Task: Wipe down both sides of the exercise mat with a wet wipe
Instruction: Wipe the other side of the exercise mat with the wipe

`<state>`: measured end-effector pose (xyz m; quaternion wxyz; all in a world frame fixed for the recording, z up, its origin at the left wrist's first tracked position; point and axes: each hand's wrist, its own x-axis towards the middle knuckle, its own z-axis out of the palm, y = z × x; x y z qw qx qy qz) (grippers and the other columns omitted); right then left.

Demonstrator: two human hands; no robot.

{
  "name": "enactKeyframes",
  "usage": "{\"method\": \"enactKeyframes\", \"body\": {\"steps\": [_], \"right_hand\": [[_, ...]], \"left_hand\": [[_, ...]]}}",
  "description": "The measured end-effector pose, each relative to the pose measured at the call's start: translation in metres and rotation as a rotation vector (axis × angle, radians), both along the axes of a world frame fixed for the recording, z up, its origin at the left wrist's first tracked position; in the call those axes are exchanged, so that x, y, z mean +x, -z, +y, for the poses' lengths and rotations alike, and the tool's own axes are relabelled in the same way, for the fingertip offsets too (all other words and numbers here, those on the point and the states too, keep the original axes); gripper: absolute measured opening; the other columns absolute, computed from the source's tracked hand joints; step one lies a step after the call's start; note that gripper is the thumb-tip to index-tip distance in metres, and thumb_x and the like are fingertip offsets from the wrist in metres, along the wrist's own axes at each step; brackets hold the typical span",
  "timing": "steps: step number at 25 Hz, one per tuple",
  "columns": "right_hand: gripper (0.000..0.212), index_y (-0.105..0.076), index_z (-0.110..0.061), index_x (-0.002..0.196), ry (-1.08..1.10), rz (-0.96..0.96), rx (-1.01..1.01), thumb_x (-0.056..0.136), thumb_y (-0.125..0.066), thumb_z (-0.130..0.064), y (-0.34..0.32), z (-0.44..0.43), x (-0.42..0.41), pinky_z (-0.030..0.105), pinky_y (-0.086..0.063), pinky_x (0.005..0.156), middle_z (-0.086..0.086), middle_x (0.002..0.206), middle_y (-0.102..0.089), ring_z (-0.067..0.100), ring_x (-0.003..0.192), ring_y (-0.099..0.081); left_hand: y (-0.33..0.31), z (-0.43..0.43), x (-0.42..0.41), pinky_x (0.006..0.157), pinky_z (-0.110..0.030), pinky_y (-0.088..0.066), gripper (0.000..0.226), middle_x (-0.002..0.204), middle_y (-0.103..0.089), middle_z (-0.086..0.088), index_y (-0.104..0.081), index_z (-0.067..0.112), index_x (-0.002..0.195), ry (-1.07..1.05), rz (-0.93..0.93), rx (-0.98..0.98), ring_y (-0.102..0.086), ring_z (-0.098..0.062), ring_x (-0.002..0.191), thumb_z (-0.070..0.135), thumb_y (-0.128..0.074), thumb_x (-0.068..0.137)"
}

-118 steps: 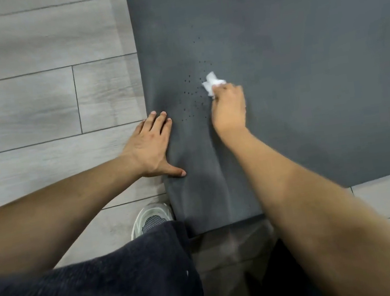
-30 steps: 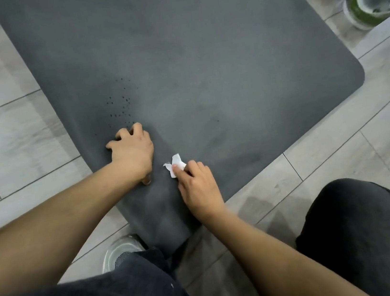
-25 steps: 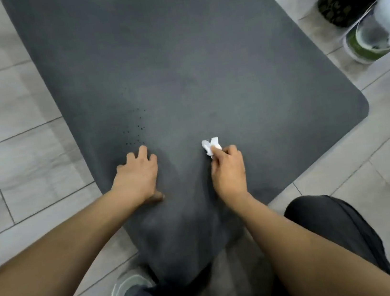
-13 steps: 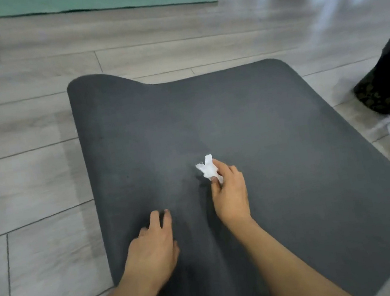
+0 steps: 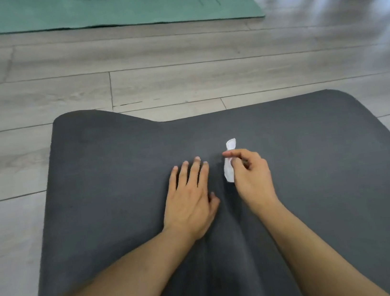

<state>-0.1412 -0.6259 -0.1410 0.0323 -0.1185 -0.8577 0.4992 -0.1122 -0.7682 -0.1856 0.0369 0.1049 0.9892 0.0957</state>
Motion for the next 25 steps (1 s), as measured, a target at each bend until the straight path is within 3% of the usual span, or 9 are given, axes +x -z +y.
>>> {"method": "enactKeyframes", "body": {"steps": [2, 4, 8, 11, 13, 15, 18, 21, 25], "right_hand": [[0.011, -0.067, -0.033, 0.098, 0.034, -0.04, -0.006, 0.092, -0.061, -0.027, 0.004, 0.013, -0.027, 0.015, -0.047, 0.08, -0.009, 0.106, -0.061, -0.002, 0.092, -0.059], [0.013, -0.064, -0.034, 0.098, 0.018, -0.005, 0.008, 0.091, -0.062, -0.023, 0.009, 0.023, -0.053, 0.008, -0.046, 0.069, -0.009, 0.101, -0.065, -0.002, 0.086, -0.06], [0.027, -0.066, -0.035, 0.112, -0.145, 0.107, -0.044, 0.094, -0.057, -0.018, 0.02, 0.016, -0.105, 0.029, -0.054, 0.085, -0.012, 0.109, -0.068, 0.006, 0.096, -0.064], [0.02, -0.071, -0.028, 0.108, -0.219, 0.254, 0.596, 0.092, -0.061, -0.021, 0.042, 0.017, -0.134, 0.039, -0.04, 0.101, 0.003, 0.136, -0.055, 0.022, 0.119, -0.052], [0.021, -0.072, -0.02, 0.107, -0.241, 0.379, 0.78, 0.089, -0.065, -0.014, 0.054, 0.023, -0.14, 0.04, -0.04, 0.095, 0.006, 0.131, -0.057, 0.027, 0.113, -0.05], [0.029, -0.069, -0.013, 0.117, -0.333, 0.407, 0.716, 0.089, -0.061, -0.009, 0.062, 0.023, -0.133, 0.038, -0.045, 0.091, 0.003, 0.124, -0.062, 0.025, 0.108, -0.053], [0.039, -0.062, -0.011, 0.128, -0.346, 0.357, 0.63, 0.091, -0.055, -0.005, 0.065, 0.029, -0.127, 0.032, -0.044, 0.096, 0.002, 0.132, -0.059, 0.021, 0.112, -0.052], [0.04, -0.067, -0.012, 0.122, -0.21, 0.268, 0.525, 0.087, -0.056, 0.003, 0.064, 0.027, -0.14, 0.038, -0.05, 0.094, 0.004, 0.128, -0.062, 0.024, 0.11, -0.054], [0.039, -0.068, -0.015, 0.12, -0.183, 0.254, 0.4, 0.089, -0.046, -0.005, 0.055, 0.015, -0.136, 0.037, -0.048, 0.096, 0.001, 0.124, -0.064, 0.018, 0.112, -0.049]], "left_hand": [[0.005, 0.011, -0.022, 0.127, -0.05, -0.016, 0.073, 0.165, -0.03, -0.011, -0.032, 0.012, 0.158, -0.114, 0.007, 0.056, -0.025, -0.03, 0.154, 0.044, -0.031, 0.092], [0.011, 0.017, -0.031, 0.127, -0.049, -0.014, 0.074, 0.167, -0.026, -0.009, -0.03, 0.014, 0.16, -0.172, 0.027, 0.063, -0.02, -0.027, 0.156, 0.043, -0.034, 0.092], [0.011, 0.017, -0.034, 0.127, -0.049, -0.015, 0.076, 0.168, -0.024, -0.006, -0.029, 0.017, 0.16, -0.174, -0.006, 0.022, -0.018, -0.026, 0.156, 0.047, -0.037, 0.091], [0.01, 0.017, -0.037, 0.126, -0.05, -0.017, 0.078, 0.168, -0.025, -0.006, -0.03, 0.016, 0.16, -0.167, -0.025, -0.014, -0.02, -0.027, 0.156, 0.045, -0.041, 0.089], [0.01, 0.019, -0.04, 0.126, -0.052, -0.018, 0.079, 0.168, -0.025, -0.007, -0.03, 0.015, 0.16, -0.164, -0.023, -0.028, -0.021, -0.028, 0.156, 0.044, -0.043, 0.088], [0.011, 0.019, -0.042, 0.125, -0.052, -0.019, 0.08, 0.168, -0.025, -0.007, -0.031, 0.014, 0.16, -0.165, -0.021, -0.042, -0.022, -0.028, 0.155, 0.042, -0.045, 0.086], [0.012, 0.017, -0.041, 0.125, -0.053, -0.019, 0.08, 0.168, -0.024, -0.007, -0.03, 0.014, 0.16, -0.156, -0.007, -0.044, -0.02, -0.028, 0.156, 0.042, -0.045, 0.086], [0.011, 0.018, -0.042, 0.125, -0.054, -0.02, 0.08, 0.168, -0.024, -0.007, -0.03, 0.013, 0.16, -0.157, -0.005, -0.038, -0.021, -0.029, 0.156, 0.041, -0.044, 0.086], [0.01, 0.018, -0.043, 0.124, -0.056, -0.021, 0.081, 0.168, -0.025, -0.009, -0.03, 0.011, 0.16, -0.152, -0.014, -0.053, -0.022, -0.031, 0.155, 0.04, -0.043, 0.085]]}}
